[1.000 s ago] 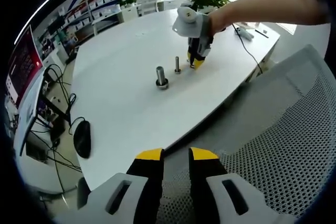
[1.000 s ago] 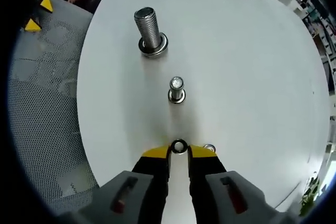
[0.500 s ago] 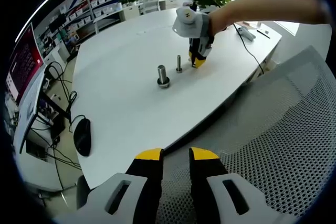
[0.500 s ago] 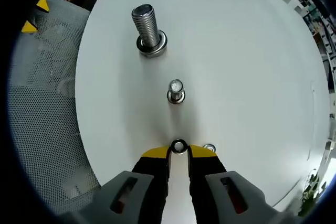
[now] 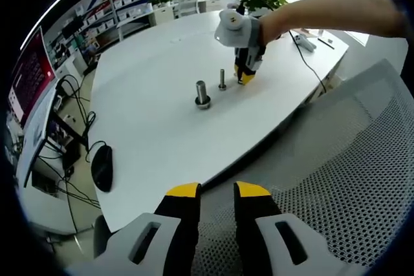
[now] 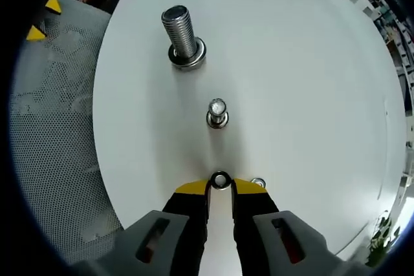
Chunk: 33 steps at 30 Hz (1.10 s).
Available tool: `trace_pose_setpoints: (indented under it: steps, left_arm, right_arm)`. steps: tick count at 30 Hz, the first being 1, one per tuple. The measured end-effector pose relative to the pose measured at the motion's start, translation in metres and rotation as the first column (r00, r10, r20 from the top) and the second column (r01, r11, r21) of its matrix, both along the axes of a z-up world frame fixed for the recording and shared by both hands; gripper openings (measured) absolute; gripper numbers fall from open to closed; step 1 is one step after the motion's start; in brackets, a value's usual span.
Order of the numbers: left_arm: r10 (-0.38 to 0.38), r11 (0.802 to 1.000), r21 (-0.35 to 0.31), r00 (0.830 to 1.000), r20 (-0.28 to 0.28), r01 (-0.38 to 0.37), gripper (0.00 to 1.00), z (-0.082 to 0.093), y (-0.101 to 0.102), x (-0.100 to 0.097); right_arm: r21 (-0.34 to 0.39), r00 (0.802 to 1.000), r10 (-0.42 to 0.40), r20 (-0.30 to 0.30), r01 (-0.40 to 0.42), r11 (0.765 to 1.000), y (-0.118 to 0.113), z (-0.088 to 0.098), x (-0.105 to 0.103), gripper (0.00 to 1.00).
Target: Place the washer onto the threaded stud by aligning its center hole with the stud, sliding it down to the base, and recovering from edge contact or off-axis alignment until the washer reaches the visible bottom stop.
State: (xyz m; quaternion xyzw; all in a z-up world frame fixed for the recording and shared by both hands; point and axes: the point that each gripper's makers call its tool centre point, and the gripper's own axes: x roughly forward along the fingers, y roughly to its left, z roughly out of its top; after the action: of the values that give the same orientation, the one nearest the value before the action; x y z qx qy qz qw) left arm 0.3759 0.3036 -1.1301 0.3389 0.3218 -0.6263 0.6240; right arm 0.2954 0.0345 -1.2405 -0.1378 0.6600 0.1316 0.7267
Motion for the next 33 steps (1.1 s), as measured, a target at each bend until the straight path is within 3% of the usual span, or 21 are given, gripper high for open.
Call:
trace_pose_setpoints:
  steps: [9,20,25,26,27,28,33]
  left_arm:
    - [-0.008,1.000,0.005,1.000,-0.001,0.008,0.18,0.000,0.001,-0.002]
    - [-0.027,1.000,-0.007,1.000,0.008,0.027,0.17,0.001,-0.001,-0.003]
    - [-0.035,0.999,-0.012,0.999,0.012,0.035,0.17,0.002,-0.001,-0.004]
    - [-0.037,0.999,-0.013,0.999,0.012,0.037,0.17,0.002,-0.002,-0.004]
    - [-0.037,0.999,-0.013,0.999,0.011,0.037,0.17,0.002,-0.002,-0.004]
    - [-0.038,0.999,-0.013,0.999,0.011,0.038,0.17,0.002,-0.002,-0.004]
    - [-0.047,0.999,-0.018,0.999,0.013,0.047,0.17,0.002,-0.002,-0.005]
  right_arm:
    - [-0.036,1.000,-0.025,-0.002,0.025,0.999,0.001,-0.001,0.001,0.15]
    - [-0.045,0.997,-0.061,-0.048,0.059,0.997,0.002,0.001,0.001,0.15]
    - [-0.036,0.997,-0.075,-0.023,0.074,0.997,0.003,0.003,-0.002,0.14]
    - [-0.027,0.997,-0.083,0.002,0.083,0.996,0.002,0.003,-0.001,0.10]
    - [-0.105,0.994,-0.087,0.068,0.094,0.990,-0.013,0.002,0.006,0.04]
    - [-0.057,0.997,-0.056,0.059,0.060,0.997,-0.006,0.003,0.000,0.03]
    - [0.042,0.981,-0.163,0.103,0.160,0.986,-0.009,0.002,0.005,0.04]
